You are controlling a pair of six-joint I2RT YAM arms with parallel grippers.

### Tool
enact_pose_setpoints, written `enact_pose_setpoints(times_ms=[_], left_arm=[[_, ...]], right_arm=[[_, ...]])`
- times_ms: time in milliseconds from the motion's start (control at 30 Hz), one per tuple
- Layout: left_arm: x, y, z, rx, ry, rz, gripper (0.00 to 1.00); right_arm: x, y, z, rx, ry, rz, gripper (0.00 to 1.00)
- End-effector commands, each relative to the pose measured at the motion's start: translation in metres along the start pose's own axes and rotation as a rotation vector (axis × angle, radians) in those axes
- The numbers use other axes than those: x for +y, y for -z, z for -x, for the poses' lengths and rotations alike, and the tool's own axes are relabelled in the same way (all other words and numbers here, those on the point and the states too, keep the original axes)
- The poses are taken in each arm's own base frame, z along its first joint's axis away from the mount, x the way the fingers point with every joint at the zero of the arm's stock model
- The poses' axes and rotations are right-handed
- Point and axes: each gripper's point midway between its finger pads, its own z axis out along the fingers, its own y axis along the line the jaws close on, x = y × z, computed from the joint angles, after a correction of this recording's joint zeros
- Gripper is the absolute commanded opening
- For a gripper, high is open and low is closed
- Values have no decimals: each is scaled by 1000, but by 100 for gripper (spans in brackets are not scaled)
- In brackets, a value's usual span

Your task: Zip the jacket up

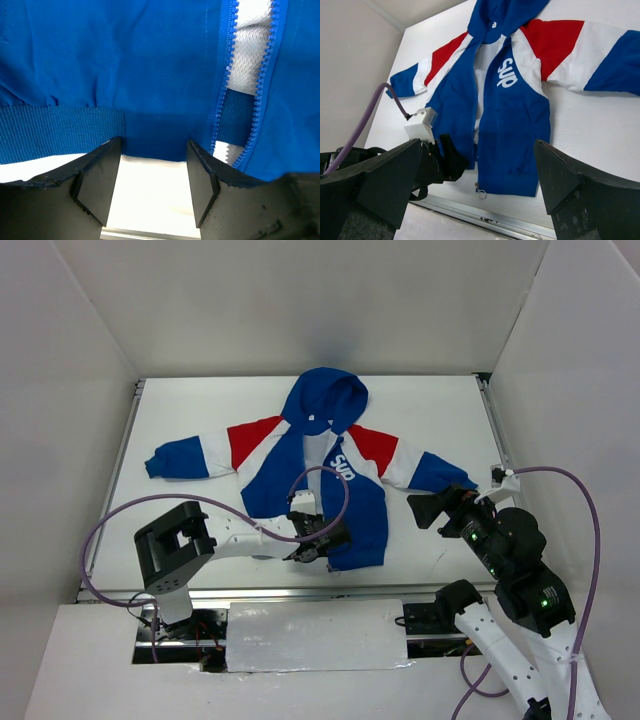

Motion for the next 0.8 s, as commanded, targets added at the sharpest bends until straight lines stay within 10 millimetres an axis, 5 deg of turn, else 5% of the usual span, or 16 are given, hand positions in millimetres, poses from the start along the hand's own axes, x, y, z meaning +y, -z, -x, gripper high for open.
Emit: enact_pose_setpoints(times_ms=[0,200,767], left_arm=[[1,6,7,-18,11,-8,68],[-8,25,18,-65,-3,-37,70],[-11,10,10,-57,-25,-39,67]], right_arm=[[2,-1,0,-3,21,15,100],[2,-3,-2,3,22,19,100],[3,-2,-3,6,27,31,100]])
